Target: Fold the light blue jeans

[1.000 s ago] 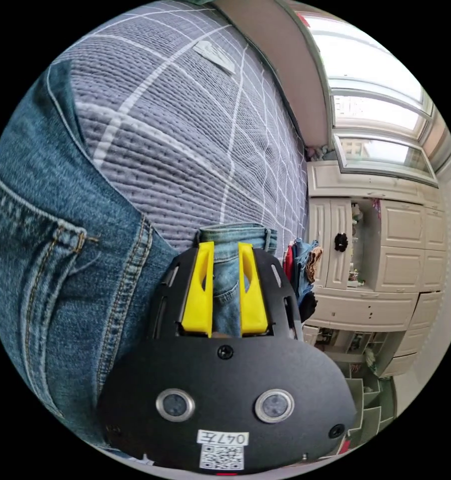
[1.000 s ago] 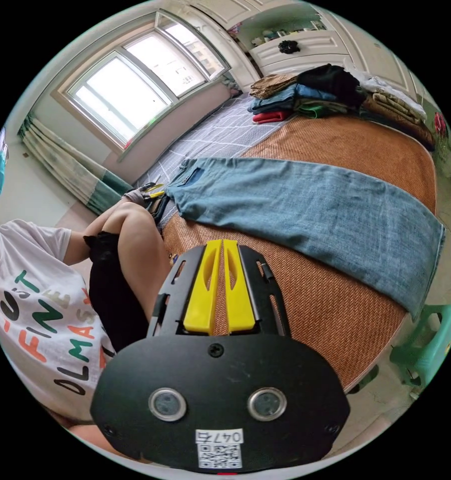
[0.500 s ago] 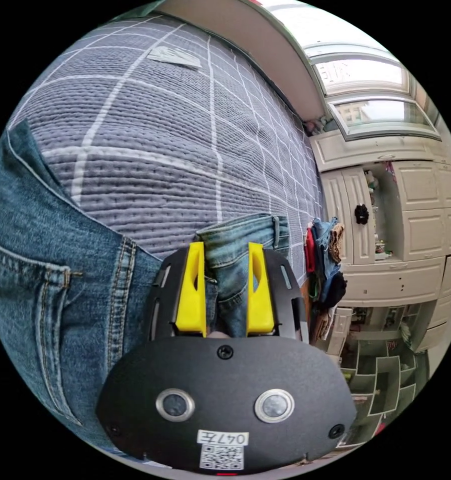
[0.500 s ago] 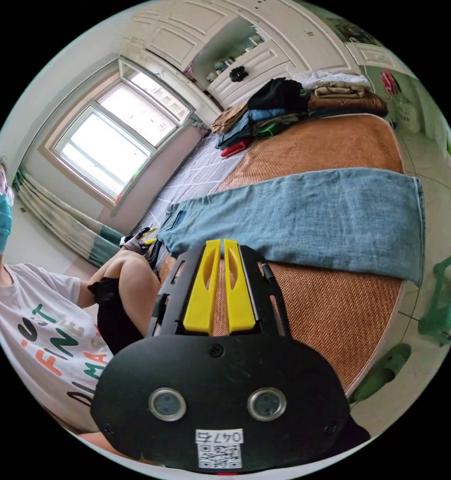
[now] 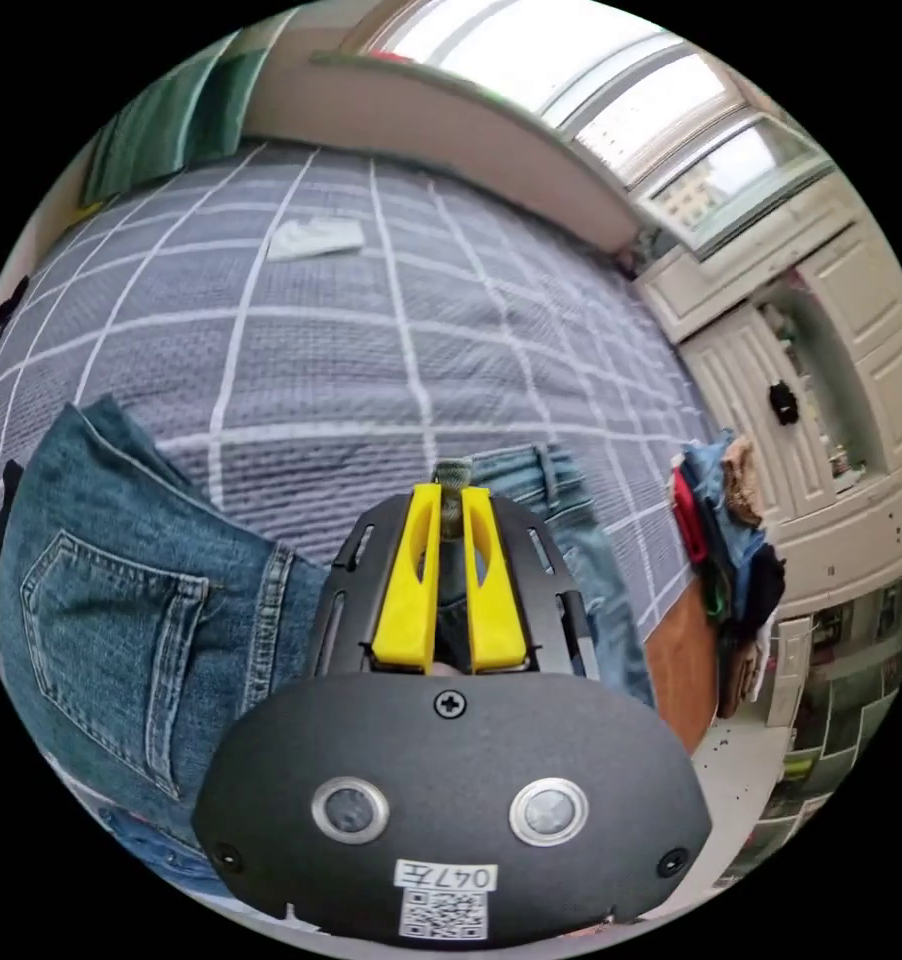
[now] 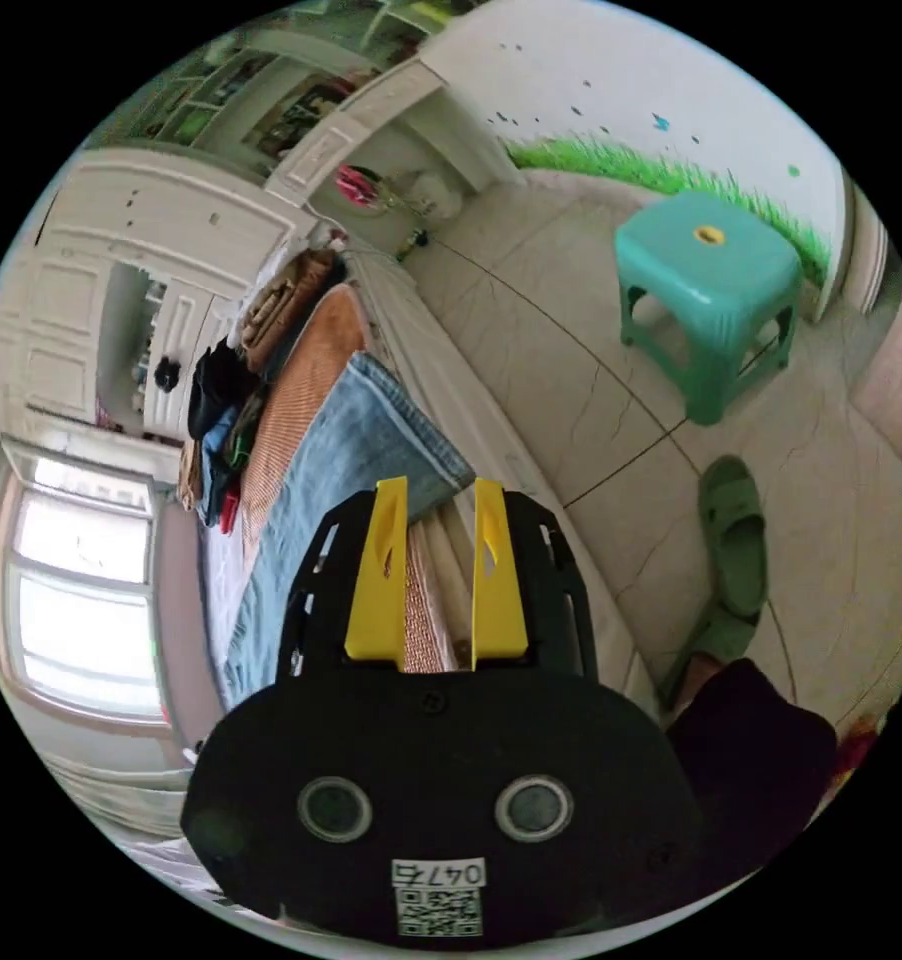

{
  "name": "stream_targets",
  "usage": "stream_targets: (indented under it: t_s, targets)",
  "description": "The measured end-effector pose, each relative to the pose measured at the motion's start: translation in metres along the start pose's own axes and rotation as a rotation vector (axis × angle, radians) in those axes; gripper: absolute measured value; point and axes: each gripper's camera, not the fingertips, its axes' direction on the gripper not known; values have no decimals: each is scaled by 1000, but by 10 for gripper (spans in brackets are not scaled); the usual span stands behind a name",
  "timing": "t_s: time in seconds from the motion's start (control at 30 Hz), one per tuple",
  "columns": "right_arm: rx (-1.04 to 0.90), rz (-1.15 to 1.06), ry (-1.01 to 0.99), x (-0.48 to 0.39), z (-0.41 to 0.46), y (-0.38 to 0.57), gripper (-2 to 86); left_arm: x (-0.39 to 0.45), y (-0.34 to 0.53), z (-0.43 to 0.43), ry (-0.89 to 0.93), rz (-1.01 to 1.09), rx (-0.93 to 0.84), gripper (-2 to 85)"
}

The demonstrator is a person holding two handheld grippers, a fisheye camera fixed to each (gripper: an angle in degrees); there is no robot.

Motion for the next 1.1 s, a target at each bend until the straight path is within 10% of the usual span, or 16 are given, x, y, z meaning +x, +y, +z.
stream_targets:
  t_s: [0.33, 0.77, 0.97, 1.1]
  targets:
    - [-36, 205, -490, 48, 51, -17, 16, 53, 1, -59, 213, 76, 119, 58]
    - [96, -299, -43, -111, -44, 18, 0, 254, 29, -11, 737, 385, -322, 51]
    - [158, -223, 71, -133, -78, 38, 0, 275, 37, 46, 586, 530, -460, 39]
    - [156, -549, 142, -230, -71, 92, 1, 291, 12, 52, 652, 529, -464, 37]
